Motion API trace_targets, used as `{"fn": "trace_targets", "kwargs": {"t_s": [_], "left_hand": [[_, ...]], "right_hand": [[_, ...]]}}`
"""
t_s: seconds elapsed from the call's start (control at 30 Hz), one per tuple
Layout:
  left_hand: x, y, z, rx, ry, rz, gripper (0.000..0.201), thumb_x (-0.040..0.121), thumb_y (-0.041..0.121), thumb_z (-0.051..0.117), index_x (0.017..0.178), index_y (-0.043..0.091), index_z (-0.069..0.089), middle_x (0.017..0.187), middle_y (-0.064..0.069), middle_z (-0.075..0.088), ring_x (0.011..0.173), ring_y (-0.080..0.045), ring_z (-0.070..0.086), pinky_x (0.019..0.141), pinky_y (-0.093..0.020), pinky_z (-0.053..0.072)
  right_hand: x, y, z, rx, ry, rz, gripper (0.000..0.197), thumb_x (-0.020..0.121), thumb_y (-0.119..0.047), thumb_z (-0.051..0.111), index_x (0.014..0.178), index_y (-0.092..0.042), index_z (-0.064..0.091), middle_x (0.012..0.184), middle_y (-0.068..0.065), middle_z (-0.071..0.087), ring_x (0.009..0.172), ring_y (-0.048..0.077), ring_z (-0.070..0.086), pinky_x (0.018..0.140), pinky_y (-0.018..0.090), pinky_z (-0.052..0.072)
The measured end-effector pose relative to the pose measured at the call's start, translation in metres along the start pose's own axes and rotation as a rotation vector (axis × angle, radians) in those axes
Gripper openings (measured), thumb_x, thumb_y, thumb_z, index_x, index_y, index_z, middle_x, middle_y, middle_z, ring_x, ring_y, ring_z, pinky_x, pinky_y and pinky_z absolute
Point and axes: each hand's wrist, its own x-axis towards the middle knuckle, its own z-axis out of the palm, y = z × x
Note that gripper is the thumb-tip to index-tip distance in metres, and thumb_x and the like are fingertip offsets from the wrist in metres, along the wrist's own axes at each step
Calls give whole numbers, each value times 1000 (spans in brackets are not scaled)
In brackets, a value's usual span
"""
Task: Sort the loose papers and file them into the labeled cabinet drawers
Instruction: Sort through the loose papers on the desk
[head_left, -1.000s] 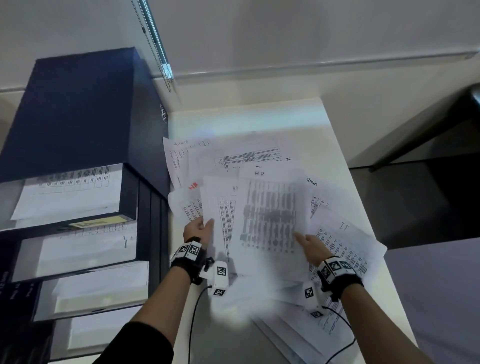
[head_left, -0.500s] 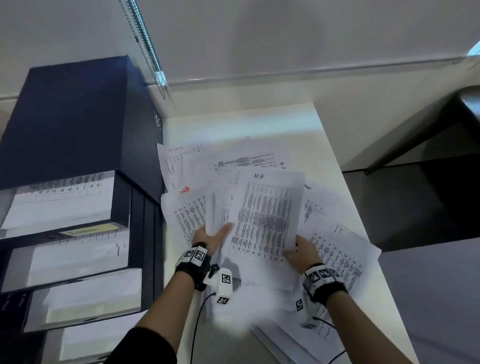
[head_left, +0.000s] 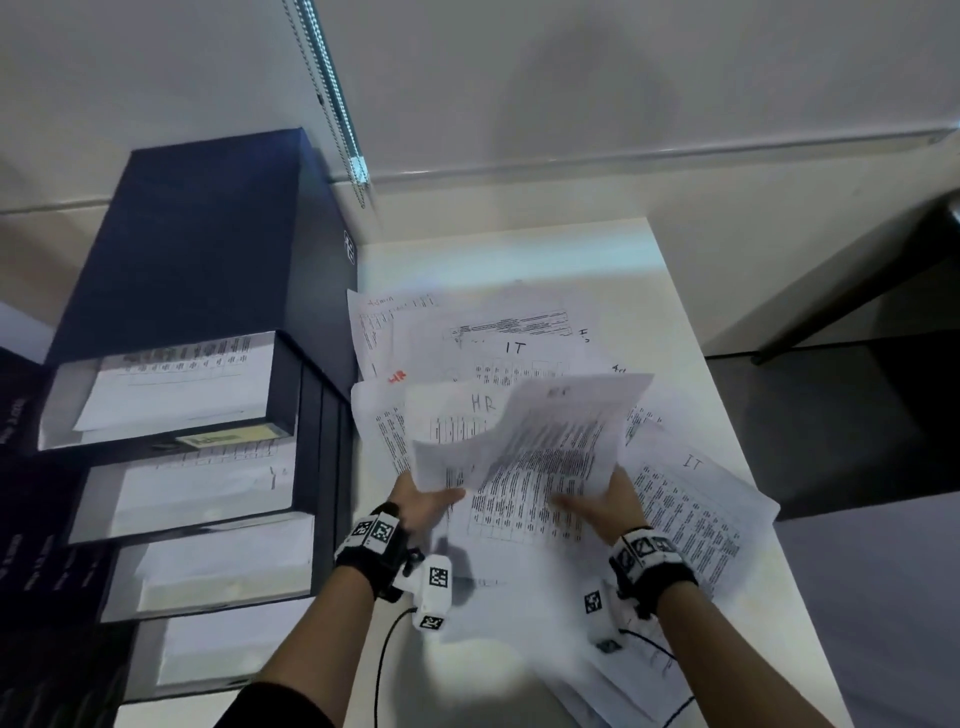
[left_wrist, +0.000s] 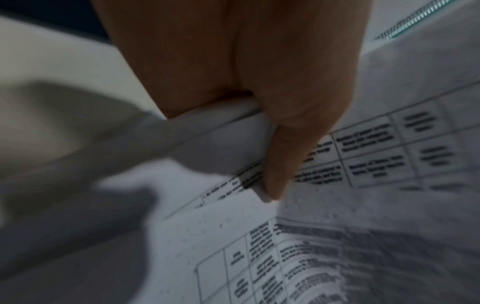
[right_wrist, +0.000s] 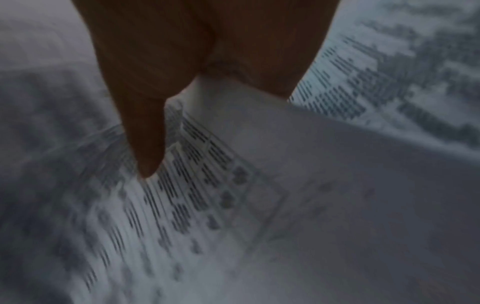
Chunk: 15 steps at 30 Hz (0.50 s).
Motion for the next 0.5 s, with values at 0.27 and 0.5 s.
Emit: {"fn": "trace_targets", "kwargs": {"t_s": [0.27,0.5], "left_hand": [[-14,-2,-17,230,-3,-120,52,51,17,82,99,5,66,93,-14,69,86,-32,67,68,-38,57],[8,5,-14,-167,375,76,60,73,41,83,124,18,61,116,-4,63,107,-23,61,82,-25,50]], "right_hand": [[-8,-28,7,272,-302,-30,42,69,-25,87,103,-9,69,95,7,76,90,23,73,89,41,55],[5,-9,-1,152,-112,94,25,75,-20,83,91,-9,67,84,9,74,73,21,72,71,36,60]]}}
